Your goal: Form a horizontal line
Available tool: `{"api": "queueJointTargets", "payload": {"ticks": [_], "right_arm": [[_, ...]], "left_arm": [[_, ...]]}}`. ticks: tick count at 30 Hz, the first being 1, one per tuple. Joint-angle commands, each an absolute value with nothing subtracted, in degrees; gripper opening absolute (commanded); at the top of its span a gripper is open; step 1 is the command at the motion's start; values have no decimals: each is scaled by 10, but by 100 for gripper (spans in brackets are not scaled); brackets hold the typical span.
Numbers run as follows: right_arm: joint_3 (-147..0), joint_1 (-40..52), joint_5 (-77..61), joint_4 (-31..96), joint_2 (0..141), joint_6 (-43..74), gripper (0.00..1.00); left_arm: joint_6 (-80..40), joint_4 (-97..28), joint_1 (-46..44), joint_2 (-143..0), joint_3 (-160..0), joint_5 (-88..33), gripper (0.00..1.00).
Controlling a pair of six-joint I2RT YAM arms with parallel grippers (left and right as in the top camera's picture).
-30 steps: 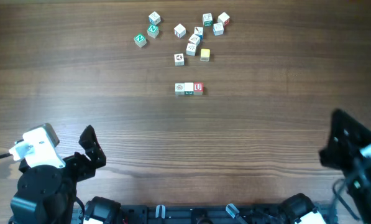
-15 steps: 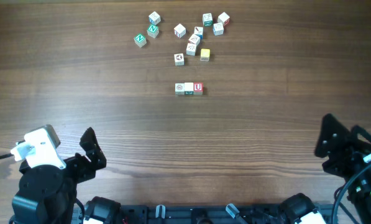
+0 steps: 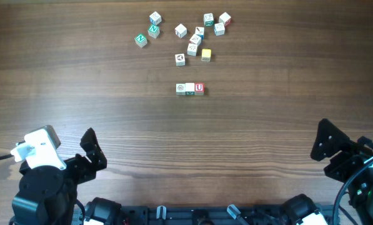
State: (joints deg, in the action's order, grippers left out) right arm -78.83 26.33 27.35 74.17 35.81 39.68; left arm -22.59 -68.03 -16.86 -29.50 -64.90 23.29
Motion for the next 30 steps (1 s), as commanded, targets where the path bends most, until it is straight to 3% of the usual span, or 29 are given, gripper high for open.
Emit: {"api": "queueJointTargets", "payload": {"ticks": [1,6,12,18,30], "right_arm": [[-781,264,335,739,357,405,100],[-728,184,341,679,355,352,100],[-596,37,103,401,287,120,100],[-424,24,76,204,132,121,100],[-149,11,76,-3,10,157,100]], "left_arm": [[-227,-681,-166,-292,-649,239,100],[-227,-681,-166,-292,-649,239,100],[-227,-681,-166,-292,-649,239,100],[-227,-681,-166,-292,-649,239,100],[-227,-681,-166,-292,-649,239,100]]}}
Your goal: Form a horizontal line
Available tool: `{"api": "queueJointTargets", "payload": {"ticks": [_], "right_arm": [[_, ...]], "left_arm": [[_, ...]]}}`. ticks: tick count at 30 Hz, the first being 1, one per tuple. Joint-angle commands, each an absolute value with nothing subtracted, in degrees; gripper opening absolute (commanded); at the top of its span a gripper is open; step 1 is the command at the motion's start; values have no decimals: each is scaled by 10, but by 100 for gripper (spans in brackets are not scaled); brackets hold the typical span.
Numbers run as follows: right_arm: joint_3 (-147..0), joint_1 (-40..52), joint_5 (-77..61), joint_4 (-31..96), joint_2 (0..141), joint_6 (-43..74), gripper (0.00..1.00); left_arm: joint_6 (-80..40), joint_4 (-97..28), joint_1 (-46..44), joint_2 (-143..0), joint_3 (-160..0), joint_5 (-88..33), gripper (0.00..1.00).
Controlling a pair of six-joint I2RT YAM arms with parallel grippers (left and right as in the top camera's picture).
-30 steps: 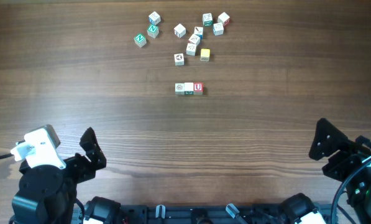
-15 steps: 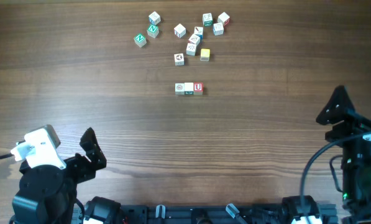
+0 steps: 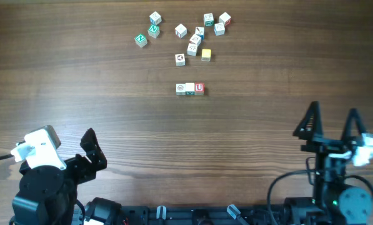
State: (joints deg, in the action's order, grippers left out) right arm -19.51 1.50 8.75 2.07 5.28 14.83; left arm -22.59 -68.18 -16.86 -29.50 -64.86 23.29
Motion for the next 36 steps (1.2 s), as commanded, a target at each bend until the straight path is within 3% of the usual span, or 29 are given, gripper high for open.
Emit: {"api": "queueJointTargets", "payload": {"ticks": [1,13,22,36], "right_arm": [[-134,8,77,-10,0,157,100],[-3,-22,93,-94,2,240,100],[-3,-22,97,-11,2,189,100],[-3,-21,41,-4,2,115,100]], "left_arm": [[-227,-681,-166,-292,-649,239,100],[-227,-681,-166,-292,-649,239,100],[-227,-681,-166,-292,-649,239,100],[-227,-681,-166,-292,-649,239,100]]}}
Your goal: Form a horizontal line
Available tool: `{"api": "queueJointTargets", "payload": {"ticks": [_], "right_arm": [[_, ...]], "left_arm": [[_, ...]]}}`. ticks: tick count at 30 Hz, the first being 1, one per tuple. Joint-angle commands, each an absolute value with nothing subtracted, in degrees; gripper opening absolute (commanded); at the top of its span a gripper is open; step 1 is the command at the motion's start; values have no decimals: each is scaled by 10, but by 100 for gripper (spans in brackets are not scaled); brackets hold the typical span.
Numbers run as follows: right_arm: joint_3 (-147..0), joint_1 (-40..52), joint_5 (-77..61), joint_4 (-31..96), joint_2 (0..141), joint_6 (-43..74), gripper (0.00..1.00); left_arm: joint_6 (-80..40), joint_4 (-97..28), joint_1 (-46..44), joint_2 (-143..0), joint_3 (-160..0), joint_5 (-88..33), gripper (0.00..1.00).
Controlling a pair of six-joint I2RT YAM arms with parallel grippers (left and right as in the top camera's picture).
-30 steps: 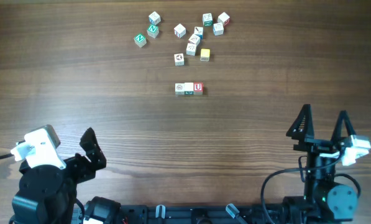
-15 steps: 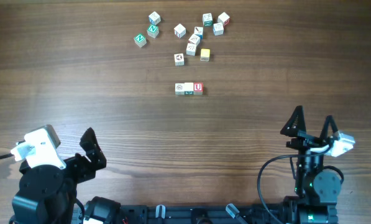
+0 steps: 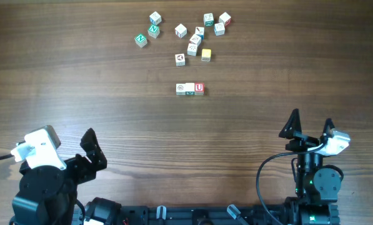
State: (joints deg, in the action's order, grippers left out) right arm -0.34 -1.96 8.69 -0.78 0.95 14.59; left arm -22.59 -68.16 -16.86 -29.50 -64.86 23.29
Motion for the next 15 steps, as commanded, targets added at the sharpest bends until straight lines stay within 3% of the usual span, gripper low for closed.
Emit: {"api": "queueJointTargets", "payload": {"ticks": [1,15], "right_arm": [[-3,-21,29,-3,2,104,100],[-3,-21,10,-4,2,77,100]], "left_arm": [[-227,-681,-166,-292,-649,239,100],[-227,-681,-166,-292,-649,239,100]]}}
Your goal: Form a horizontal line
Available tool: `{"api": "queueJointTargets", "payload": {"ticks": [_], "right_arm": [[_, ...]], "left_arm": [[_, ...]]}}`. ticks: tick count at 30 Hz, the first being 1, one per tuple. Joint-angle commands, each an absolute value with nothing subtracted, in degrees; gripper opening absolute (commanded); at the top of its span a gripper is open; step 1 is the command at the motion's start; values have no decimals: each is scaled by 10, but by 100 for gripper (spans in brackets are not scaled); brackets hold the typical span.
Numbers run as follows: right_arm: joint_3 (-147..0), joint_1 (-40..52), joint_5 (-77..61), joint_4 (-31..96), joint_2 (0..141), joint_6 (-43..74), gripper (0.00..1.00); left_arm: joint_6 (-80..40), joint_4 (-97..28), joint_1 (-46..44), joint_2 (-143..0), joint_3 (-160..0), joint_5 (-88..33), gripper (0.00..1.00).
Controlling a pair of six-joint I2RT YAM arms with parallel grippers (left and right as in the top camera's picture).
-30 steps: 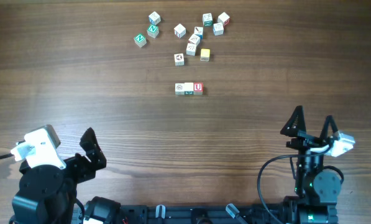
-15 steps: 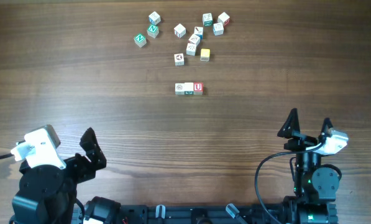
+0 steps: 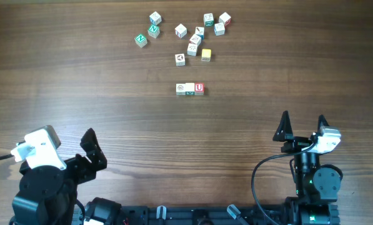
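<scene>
Three small lettered cubes form a short row (image 3: 190, 89) at the table's middle, the rightmost one red with a U (image 3: 199, 88). Several loose cubes (image 3: 192, 39) lie scattered near the far edge, among them a yellow one (image 3: 206, 55) and green-faced ones (image 3: 141, 40). My right gripper (image 3: 302, 125) stands open at the near right, fingers pointing toward the far side, nothing between them. My left gripper (image 3: 91, 149) rests at the near left, well away from all cubes; its fingers look close together.
The wooden table (image 3: 80, 81) stretches bare between the cubes and both arms. The arm bases and cables sit along the near edge (image 3: 186, 215).
The right gripper has shifted slightly left and a little farther from the near edge, still open. The cubes and the left arm are unchanged.
The right arm was folded at the far right edge of the view. Then it stood upright with open fingers near the right side, and at each later moment it was further left, toward the table's middle. The cubes and left arm stayed put throughout.
</scene>
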State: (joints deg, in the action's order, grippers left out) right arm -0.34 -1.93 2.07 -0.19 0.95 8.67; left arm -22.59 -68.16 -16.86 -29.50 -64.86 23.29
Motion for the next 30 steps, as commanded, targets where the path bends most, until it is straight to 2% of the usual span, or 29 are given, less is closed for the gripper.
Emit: {"api": "queueJointTargets", "payload": {"ticks": [1,30], "right_arm": [[-3,-21,10,-4,2,77,100],[-3,-21,10,-4,3,77,100]], "left_arm": [[-227,-681,-166,-292,-649,239,100],[-227,-682,-171,-290,-649,239,100]]}}
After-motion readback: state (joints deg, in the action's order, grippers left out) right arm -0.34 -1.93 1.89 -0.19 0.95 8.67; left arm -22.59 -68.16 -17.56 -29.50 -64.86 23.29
